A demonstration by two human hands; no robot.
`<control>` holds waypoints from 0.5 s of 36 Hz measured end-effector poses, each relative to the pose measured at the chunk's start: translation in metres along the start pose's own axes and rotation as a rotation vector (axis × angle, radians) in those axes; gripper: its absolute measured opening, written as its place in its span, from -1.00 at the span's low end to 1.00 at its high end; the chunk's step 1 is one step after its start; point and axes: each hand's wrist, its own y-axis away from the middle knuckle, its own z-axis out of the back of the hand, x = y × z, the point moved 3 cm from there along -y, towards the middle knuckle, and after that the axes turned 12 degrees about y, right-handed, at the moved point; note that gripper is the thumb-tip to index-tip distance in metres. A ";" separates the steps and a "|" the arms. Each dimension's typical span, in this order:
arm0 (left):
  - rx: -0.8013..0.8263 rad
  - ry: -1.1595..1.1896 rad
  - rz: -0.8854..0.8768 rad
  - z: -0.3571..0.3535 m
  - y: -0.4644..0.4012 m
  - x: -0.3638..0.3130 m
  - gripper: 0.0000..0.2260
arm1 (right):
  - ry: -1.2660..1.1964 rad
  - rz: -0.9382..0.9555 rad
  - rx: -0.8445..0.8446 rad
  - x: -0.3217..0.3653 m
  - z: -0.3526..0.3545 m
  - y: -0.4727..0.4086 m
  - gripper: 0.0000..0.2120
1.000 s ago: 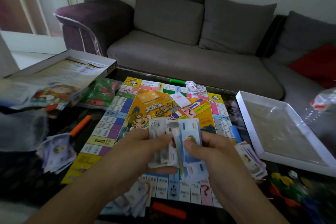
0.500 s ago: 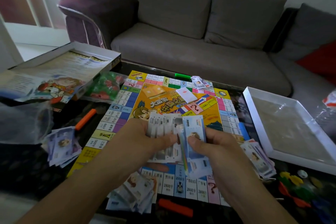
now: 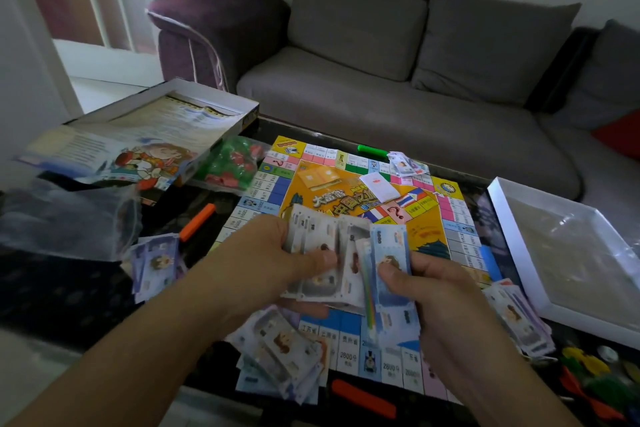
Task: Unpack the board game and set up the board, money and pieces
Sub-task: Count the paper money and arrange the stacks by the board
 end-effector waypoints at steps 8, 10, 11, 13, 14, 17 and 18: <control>-0.483 0.194 -0.229 0.090 0.012 -0.041 -0.78 | 0.323 0.085 0.101 0.023 -0.050 -0.023 -0.87; -0.550 0.287 -0.261 0.110 0.018 -0.045 -0.75 | 0.380 0.078 0.179 0.030 -0.092 -0.026 -0.86; -0.576 0.303 -0.274 0.116 0.017 -0.046 -0.77 | 0.396 0.084 0.223 0.032 -0.109 -0.028 -0.85; -0.614 0.319 -0.300 0.130 0.020 -0.047 -0.78 | 0.453 0.097 0.292 0.036 -0.144 -0.033 -0.75; -0.625 0.316 -0.304 0.136 0.021 -0.047 -0.78 | 0.487 0.088 0.320 0.039 -0.160 -0.035 -0.63; -0.651 0.358 -0.308 0.150 0.025 -0.047 -0.78 | 0.542 0.025 0.377 0.040 -0.201 -0.046 -0.48; -0.646 0.383 -0.312 0.151 0.026 -0.048 -0.78 | 0.555 0.024 0.372 0.039 -0.209 -0.049 -0.57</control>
